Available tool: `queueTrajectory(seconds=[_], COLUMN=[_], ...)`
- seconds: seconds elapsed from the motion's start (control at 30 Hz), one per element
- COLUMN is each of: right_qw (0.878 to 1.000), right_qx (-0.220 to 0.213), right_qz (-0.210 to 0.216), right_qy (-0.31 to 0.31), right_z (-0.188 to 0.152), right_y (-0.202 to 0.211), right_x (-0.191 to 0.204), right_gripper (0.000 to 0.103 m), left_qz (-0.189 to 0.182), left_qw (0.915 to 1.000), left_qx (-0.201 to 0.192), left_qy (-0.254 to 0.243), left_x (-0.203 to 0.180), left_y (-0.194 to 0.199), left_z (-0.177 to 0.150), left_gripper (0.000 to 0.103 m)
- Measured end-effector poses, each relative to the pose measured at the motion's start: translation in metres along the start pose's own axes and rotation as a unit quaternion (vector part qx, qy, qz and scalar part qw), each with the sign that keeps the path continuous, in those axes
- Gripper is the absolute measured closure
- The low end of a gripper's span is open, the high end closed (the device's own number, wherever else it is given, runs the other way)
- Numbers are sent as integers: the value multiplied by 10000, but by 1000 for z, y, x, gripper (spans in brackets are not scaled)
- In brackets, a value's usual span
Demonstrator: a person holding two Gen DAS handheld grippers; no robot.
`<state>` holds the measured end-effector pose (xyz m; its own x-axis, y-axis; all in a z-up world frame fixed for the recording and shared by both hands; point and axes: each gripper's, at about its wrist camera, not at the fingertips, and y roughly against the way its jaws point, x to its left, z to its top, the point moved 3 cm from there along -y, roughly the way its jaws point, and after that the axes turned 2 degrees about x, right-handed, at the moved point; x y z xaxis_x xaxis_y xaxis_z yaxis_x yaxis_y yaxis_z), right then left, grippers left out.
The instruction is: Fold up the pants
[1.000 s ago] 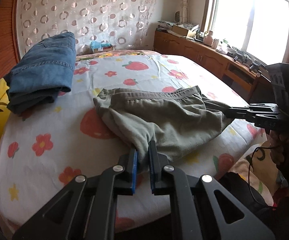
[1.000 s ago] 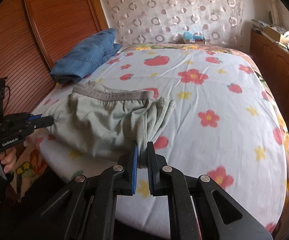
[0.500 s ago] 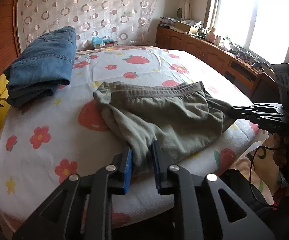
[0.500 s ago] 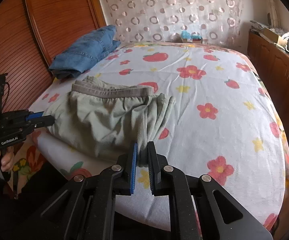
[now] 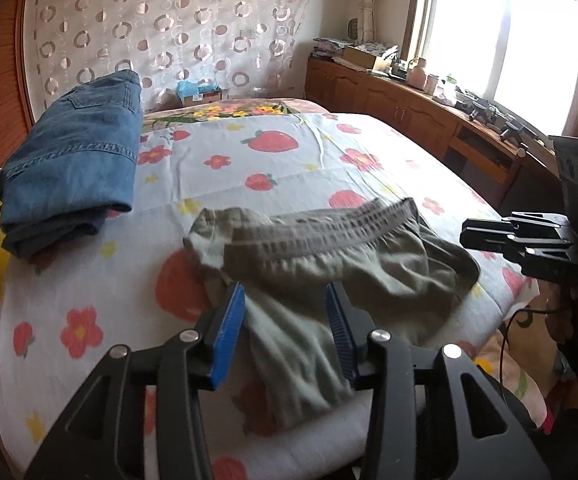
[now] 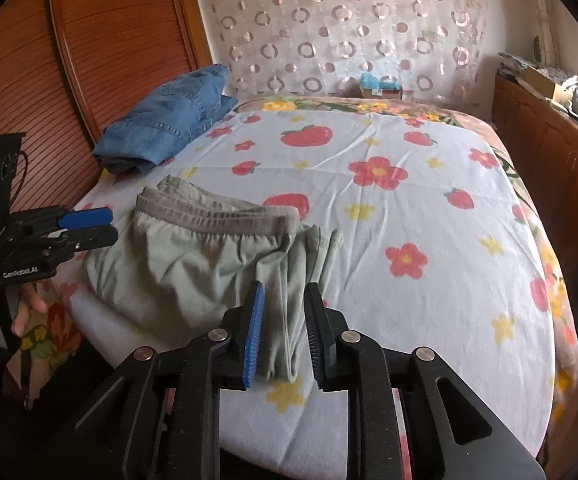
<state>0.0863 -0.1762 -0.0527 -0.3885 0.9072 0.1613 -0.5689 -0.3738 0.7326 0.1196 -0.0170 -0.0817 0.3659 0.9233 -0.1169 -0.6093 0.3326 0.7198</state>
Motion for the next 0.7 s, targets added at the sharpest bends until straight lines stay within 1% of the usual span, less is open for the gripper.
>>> queueTrajectory(seconds=[0.03, 0.1, 0.13, 0.2, 0.3, 0.5, 0.7], right_qw=[10000, 10000, 10000, 10000, 9999, 9997, 9986], right_qx=[6, 32, 38, 55, 107, 211, 490], right_qz=[3, -13, -17, 6, 53, 77, 183], right_qy=[11, 17, 21, 11, -58, -27, -65], right_z=[2, 7, 9, 15, 20, 31, 38], right_y=[-2, -7, -11, -17, -25, -39, -57], right_x=[0, -1, -2, -4, -7, -8, -13], right_gripper=[80, 74, 73, 70, 69, 68, 68], left_qz=[60, 131, 163, 133, 82, 134, 213], left_qw=[10000, 9999, 9998, 9998, 9997, 9995, 9989], left_qx=[24, 54, 65, 78, 100, 180, 322], left_qy=[29, 52, 76, 123, 198, 201, 258], left_x=[2, 6, 8, 11, 15, 18, 23], left_y=[-4, -8, -11, -15, -20, -31, -42], left_z=[3, 6, 8, 11, 14, 12, 6], left_gripper=[62, 62, 62, 62, 62, 62, 62])
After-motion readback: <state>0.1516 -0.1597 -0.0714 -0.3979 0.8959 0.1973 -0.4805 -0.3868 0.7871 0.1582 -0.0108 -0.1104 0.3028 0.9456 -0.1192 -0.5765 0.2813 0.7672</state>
